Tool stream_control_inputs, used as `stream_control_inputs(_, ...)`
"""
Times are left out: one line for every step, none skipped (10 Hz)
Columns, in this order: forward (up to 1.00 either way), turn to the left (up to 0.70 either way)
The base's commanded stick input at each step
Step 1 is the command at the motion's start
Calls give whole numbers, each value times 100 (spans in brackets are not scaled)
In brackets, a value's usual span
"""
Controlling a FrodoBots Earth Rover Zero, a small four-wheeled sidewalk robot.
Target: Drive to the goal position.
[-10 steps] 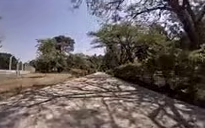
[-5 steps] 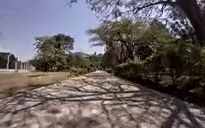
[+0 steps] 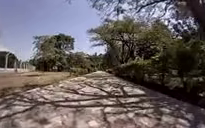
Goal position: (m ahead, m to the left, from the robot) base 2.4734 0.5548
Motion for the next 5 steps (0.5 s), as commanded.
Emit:
stream_control_inputs(70, 0)
stream_control_inputs(70, 0)
stream_control_inputs(70, 0)
stream_control_inputs(70, 0)
stream_control_inputs(70, 0)
